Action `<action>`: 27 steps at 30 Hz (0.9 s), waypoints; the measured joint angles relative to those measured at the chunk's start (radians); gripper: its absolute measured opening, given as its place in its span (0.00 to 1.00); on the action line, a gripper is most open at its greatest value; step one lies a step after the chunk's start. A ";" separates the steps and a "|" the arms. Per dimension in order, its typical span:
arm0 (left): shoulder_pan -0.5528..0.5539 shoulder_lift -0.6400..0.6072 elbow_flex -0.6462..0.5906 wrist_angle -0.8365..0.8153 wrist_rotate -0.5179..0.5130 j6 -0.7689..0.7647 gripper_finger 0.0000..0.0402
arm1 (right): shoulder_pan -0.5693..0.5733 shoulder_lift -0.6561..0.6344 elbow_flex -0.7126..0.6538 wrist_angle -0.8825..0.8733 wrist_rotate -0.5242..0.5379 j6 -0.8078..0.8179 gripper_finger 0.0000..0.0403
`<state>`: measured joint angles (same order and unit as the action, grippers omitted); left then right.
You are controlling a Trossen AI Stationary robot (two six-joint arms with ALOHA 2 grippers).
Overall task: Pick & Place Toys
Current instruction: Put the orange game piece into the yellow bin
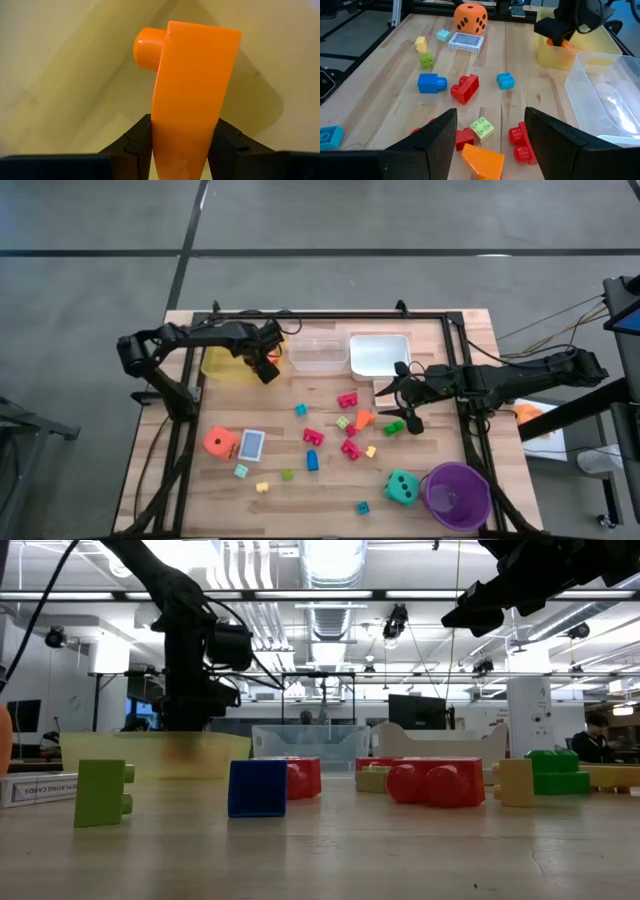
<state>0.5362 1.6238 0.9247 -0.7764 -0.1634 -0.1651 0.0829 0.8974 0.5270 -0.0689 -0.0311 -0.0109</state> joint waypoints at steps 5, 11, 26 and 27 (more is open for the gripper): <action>0.000 0.016 -0.003 0.011 0.000 -0.001 0.32 | 0.000 0.000 0.000 0.000 0.000 0.001 0.57; 0.000 0.016 -0.003 0.019 0.000 -0.003 0.36 | 0.000 0.000 0.000 0.000 0.000 0.001 0.57; -0.001 0.016 -0.030 0.028 0.003 0.005 0.48 | 0.000 0.000 -0.003 0.000 -0.001 0.000 0.57; -0.001 0.016 -0.030 0.028 0.003 0.004 0.48 | 0.000 0.000 -0.004 -0.001 -0.001 0.000 0.57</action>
<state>0.5354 1.6401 0.8951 -0.7479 -0.1600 -0.1606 0.0826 0.8974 0.5232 -0.0695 -0.0319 -0.0109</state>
